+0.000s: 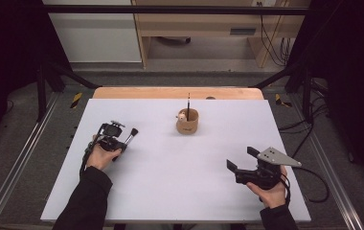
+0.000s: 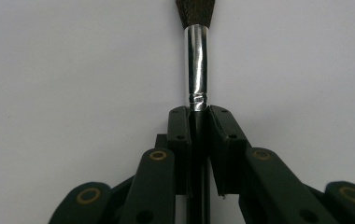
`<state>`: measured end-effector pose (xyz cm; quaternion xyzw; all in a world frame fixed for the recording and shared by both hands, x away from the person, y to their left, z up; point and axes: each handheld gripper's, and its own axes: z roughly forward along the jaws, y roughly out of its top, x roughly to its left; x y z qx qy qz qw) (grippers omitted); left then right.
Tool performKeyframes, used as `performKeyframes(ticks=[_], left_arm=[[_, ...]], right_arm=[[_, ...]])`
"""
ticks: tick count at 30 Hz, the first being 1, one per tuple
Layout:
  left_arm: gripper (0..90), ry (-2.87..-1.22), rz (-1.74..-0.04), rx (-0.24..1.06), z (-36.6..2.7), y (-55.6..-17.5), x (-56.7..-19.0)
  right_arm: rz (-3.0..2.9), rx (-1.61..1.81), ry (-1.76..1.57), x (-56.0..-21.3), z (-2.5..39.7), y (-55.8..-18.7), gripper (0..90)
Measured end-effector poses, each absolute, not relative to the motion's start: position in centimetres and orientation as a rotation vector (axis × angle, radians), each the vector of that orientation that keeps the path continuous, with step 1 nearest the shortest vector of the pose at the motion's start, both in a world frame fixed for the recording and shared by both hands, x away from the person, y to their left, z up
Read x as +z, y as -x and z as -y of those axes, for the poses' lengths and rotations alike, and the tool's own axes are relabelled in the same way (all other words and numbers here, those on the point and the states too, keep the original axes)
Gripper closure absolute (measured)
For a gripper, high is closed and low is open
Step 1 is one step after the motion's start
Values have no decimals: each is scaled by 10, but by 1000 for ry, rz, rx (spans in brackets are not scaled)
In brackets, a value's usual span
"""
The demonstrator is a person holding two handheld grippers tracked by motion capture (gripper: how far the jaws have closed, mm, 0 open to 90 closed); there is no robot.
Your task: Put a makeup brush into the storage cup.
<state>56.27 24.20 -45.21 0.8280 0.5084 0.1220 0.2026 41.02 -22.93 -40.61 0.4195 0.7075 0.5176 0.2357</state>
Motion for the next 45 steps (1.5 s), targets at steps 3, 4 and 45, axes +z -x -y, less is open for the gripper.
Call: performKeyframes(ticks=[3,4,45], left_arm=[[788,-2312,-1407,327,-244,-563,-452],[789,-2315,-1405,325,-245,-563,-451],[791,-2026,-1192,480,-253,-501,-407]], right_arm=[[-1940,1421,-1150,-405,230,-410,100],[-1939,1421,-1149,-405,230,-410,100],[-1934,1448,-1146,-401,219,-411,107]])
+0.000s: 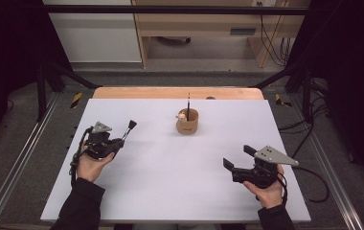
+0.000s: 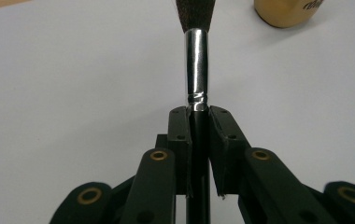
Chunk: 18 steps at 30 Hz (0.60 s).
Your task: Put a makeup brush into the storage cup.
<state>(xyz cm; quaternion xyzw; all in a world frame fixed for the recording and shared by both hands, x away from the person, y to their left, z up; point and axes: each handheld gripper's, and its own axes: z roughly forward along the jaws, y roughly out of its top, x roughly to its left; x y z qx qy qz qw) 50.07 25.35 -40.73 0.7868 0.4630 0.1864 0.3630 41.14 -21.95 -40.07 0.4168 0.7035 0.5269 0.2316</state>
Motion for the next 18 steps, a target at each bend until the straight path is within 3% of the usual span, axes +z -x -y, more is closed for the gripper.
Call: performKeyframes(ticks=[18], left_arm=[[791,-1953,-1127,545,-245,-476,-397]], right_arm=[[-1930,1478,-1149,-395,211,-416,118]])
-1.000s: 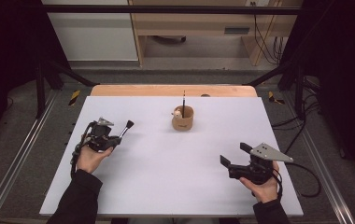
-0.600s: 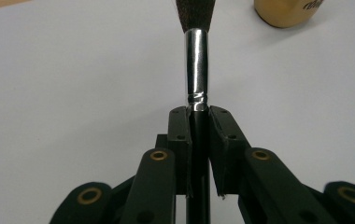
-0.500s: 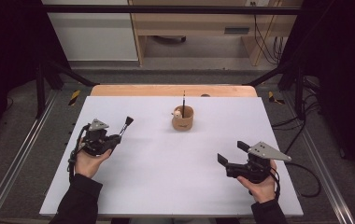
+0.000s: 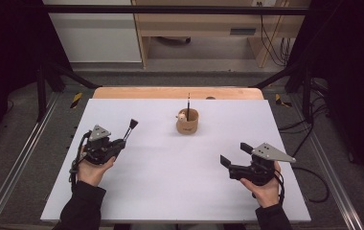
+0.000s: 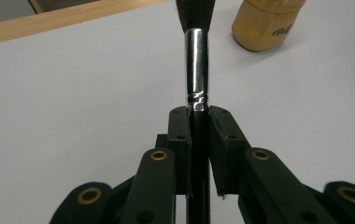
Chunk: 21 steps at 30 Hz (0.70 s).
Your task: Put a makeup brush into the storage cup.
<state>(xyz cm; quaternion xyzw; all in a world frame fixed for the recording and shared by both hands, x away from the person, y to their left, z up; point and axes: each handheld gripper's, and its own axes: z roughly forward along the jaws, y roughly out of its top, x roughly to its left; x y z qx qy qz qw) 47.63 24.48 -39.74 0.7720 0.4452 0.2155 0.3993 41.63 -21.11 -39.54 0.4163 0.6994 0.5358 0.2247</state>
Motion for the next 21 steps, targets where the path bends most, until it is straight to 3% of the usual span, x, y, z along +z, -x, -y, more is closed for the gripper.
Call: performKeyframes(ticks=[21], left_arm=[[790,-1899,-1054,591,-224,-463,-383]], right_arm=[[-1948,1568,-1107,-379,176,-434,124]])
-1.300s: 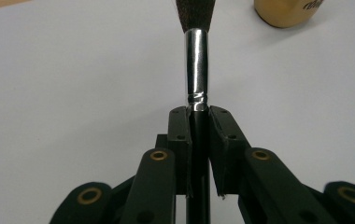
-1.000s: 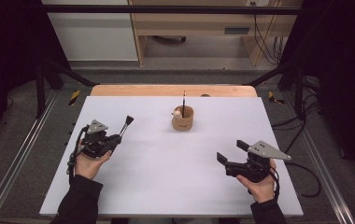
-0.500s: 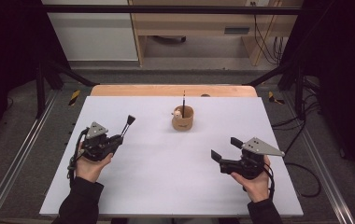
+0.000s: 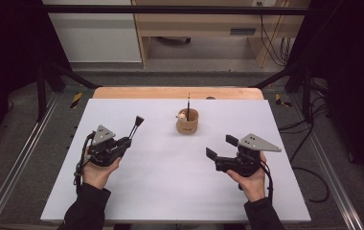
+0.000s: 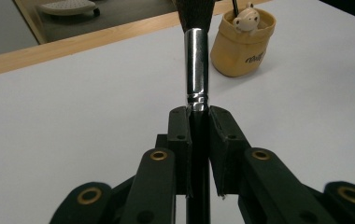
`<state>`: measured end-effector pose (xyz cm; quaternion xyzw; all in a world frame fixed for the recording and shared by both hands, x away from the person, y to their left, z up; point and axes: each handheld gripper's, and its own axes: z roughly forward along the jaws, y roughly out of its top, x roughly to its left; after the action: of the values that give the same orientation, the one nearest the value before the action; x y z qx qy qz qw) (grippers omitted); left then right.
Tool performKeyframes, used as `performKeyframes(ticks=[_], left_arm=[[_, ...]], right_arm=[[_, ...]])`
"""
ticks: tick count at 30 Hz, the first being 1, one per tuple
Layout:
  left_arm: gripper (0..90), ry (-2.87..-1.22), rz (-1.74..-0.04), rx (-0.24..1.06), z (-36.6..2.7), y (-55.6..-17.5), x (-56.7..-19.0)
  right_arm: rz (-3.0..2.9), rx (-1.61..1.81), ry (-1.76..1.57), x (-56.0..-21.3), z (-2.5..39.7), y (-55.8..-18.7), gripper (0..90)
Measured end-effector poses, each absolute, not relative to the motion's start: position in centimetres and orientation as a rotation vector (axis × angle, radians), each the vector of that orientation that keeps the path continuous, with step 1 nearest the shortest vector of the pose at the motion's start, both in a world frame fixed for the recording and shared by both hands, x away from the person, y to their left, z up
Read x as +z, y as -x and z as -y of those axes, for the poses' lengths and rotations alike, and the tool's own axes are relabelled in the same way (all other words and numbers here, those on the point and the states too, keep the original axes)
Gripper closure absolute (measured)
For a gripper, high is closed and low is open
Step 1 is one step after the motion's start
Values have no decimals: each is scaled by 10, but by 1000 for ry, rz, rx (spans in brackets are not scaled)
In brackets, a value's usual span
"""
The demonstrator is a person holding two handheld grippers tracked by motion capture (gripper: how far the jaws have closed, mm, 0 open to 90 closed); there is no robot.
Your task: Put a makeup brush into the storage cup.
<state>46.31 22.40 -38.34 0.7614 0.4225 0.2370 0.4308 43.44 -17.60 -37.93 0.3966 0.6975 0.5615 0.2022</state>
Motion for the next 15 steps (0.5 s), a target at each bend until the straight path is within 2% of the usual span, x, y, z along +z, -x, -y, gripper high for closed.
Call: performKeyframes(ticks=[15], left_arm=[[790,-1849,-1005,596,-204,-461,-373]], right_arm=[[-1915,1636,-1106,-366,156,-442,111]])
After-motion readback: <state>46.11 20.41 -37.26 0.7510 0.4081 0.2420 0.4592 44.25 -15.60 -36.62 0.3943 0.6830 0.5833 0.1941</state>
